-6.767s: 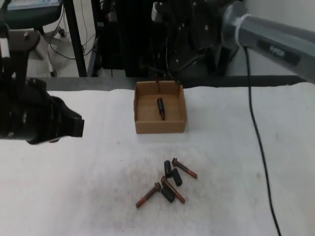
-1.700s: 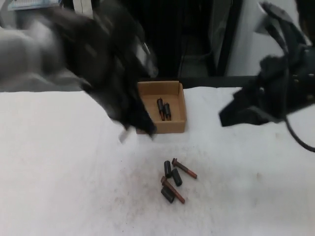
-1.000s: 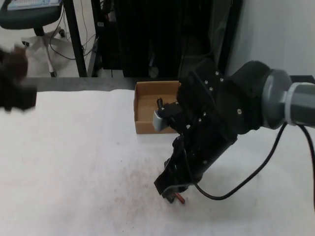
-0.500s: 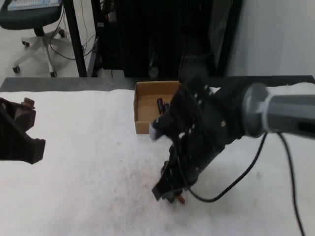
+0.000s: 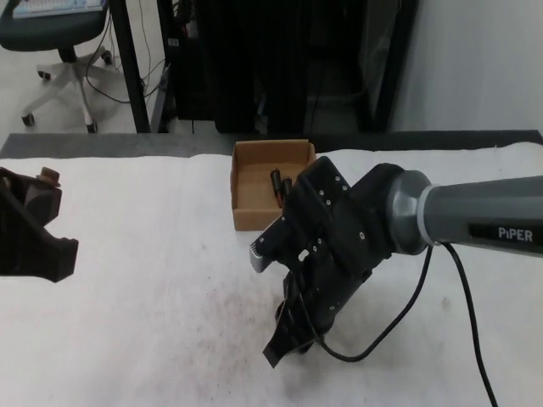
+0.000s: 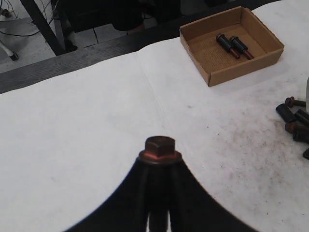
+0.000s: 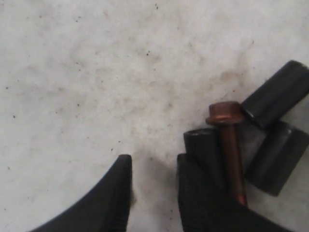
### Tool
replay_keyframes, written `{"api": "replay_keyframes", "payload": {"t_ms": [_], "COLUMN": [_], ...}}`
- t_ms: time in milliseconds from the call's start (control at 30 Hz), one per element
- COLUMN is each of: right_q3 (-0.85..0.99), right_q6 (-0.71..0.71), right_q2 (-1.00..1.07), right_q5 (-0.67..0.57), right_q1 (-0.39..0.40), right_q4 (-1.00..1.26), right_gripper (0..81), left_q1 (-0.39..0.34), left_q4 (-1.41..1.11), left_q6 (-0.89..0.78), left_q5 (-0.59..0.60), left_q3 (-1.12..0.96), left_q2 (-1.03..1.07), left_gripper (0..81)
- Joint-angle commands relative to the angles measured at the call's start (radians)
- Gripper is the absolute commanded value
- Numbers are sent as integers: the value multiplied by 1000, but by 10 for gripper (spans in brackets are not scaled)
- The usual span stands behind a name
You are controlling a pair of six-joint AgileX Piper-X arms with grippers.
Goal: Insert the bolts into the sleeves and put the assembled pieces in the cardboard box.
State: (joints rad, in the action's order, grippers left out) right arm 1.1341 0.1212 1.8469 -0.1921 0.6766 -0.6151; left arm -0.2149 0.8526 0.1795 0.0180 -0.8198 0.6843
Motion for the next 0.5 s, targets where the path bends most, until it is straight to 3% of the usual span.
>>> {"api": "replay_keyframes", "payload": {"t_ms": [0,233,467], "right_q3": [24,137,175], "right_q6": [14,21,174], "right_q2": [-5,-7,-7], "right_q5": [15,15,58], "right_q1": [0,0,0], "right_q4": [1,-79,-174], "right_gripper": [307,307,307], "left_q1": [3,3,3], "left_q4": [-19,-19,-19], "left_q6": [-4,-4,-4], "left_q5": [-2,-2,-2], "left_q3": [-3,-3,-3], "left_q2": [-10,-10,-10], "left_gripper": [0,0,0]}}
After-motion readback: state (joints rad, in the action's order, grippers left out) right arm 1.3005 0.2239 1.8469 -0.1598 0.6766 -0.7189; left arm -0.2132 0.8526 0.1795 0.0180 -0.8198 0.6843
